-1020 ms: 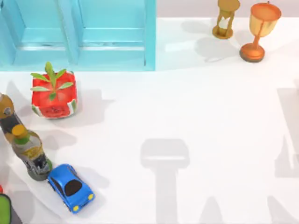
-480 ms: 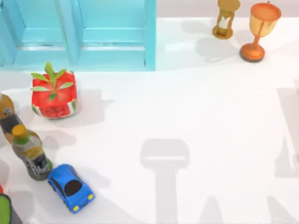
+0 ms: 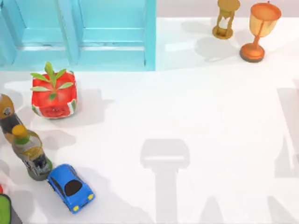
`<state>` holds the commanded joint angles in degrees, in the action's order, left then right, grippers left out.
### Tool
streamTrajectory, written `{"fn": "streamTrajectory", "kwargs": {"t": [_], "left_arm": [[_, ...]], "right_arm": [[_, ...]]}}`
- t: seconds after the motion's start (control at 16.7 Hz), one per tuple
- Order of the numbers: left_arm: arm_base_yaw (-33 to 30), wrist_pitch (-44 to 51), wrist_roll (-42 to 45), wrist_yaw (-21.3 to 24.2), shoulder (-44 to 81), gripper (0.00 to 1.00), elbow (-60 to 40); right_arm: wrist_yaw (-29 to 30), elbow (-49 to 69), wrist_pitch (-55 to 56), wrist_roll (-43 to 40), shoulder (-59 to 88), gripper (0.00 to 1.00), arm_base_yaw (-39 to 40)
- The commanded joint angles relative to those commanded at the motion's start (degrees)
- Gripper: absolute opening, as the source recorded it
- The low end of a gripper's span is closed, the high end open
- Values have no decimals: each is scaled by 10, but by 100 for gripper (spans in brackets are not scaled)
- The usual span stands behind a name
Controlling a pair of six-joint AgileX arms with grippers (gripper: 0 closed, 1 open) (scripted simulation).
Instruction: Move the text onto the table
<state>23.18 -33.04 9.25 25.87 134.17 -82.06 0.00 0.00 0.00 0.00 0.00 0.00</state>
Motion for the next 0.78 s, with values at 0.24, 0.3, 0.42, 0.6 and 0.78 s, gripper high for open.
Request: {"fn": "streamTrajectory", "kwargs": {"t": [0.24,0.3,0.42,0.6,0.78], "left_arm": [[0,0,0,0,0,70,0],[0,0,0,0,0,62,0],[0,0,0,0,0,47,0],[0,0,0,0,0,25,0],[0,0,0,0,0,2,0]], "right_arm": [[0,0,0,0,0,100,0],[0,0,0,0,0,100,0],[0,0,0,0,0,100,0],[0,0,0,0,0,100,0],[0,0,0,0,0,100,0]]}}
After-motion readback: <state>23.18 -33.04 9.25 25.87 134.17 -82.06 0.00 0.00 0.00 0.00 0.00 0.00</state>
